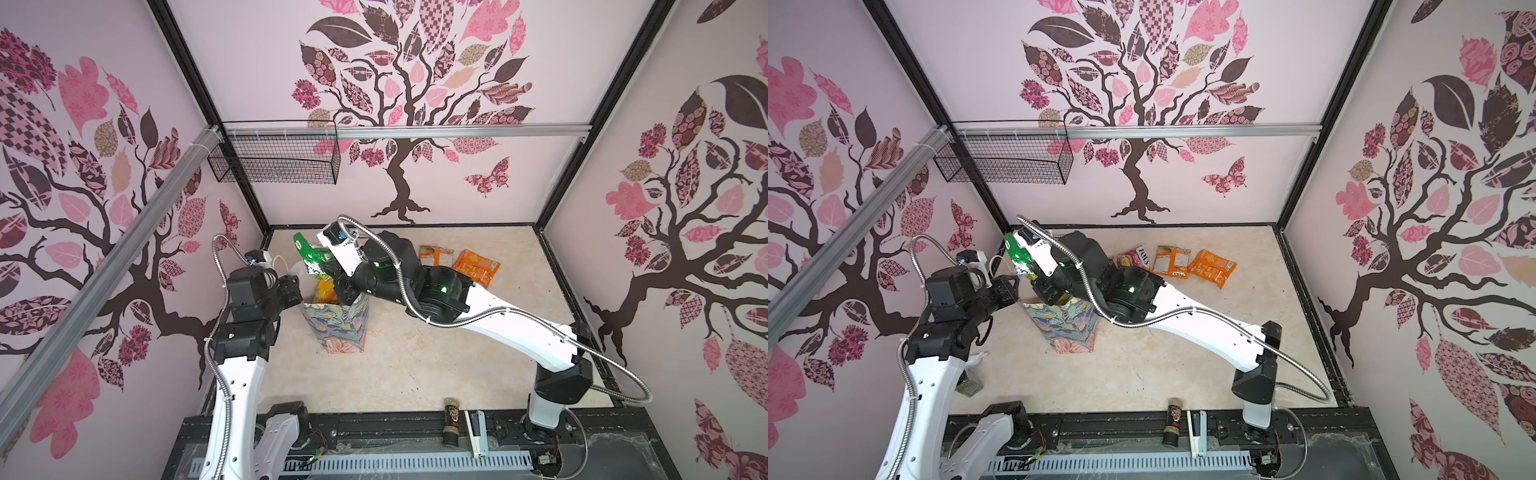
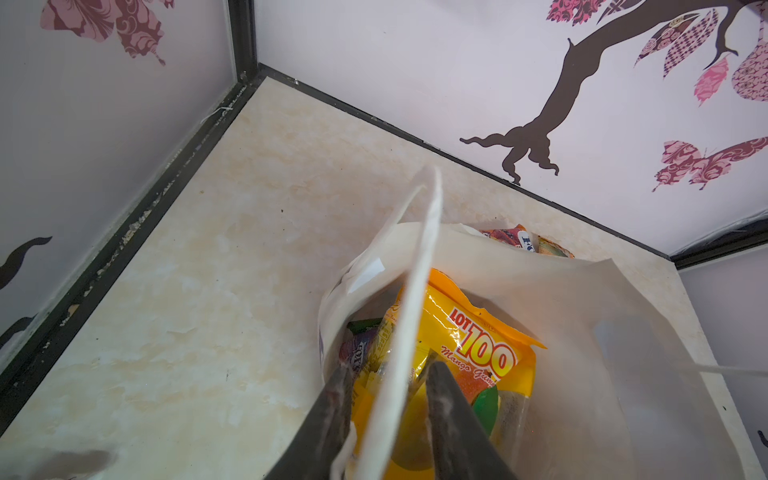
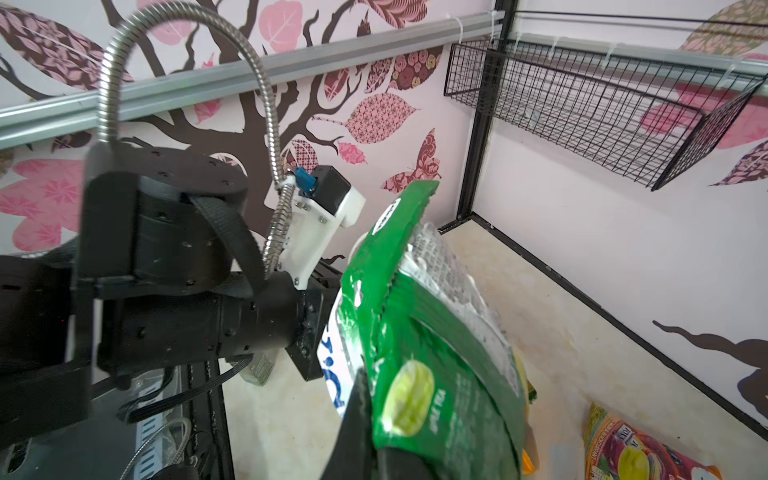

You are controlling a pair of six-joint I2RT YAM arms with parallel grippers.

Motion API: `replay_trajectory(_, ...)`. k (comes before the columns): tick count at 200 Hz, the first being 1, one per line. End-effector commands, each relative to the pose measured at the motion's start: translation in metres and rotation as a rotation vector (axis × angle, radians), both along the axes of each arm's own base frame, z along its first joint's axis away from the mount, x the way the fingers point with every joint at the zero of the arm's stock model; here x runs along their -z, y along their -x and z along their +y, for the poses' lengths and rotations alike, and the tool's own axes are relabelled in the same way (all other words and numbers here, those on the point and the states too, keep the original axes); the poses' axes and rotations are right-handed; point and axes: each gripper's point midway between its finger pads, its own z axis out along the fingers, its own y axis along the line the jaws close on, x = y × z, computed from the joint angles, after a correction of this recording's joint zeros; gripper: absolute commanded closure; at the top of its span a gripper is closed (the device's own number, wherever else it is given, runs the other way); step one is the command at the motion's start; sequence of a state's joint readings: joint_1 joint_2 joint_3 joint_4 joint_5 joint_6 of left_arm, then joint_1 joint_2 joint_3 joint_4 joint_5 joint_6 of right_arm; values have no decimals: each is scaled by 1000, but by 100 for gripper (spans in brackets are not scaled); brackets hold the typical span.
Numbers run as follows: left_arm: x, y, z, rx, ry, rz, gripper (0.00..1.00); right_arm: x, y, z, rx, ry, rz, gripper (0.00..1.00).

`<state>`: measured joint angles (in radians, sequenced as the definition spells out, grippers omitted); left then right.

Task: Place the snacks into the paper bag
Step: 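Carry the green bag over the paper bag opening with the right gripper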

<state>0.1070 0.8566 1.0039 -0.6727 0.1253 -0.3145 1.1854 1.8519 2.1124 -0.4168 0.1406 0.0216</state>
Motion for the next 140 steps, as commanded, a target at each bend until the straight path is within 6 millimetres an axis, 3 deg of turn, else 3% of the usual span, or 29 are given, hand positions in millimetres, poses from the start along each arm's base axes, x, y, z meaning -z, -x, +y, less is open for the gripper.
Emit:
replay_trajectory(1, 1, -2, 1, -4, 2, -20, 66, -10, -10, 7, 46, -8, -37, 100)
replay_trajectory(48, 1, -1, 2, -6, 2, -20, 66, 24, -30, 14, 132, 99, -58, 100)
replay_trajectory(140, 3, -3, 3, -9, 3, -14, 67, 77, -48, 23, 188, 209, -92, 100)
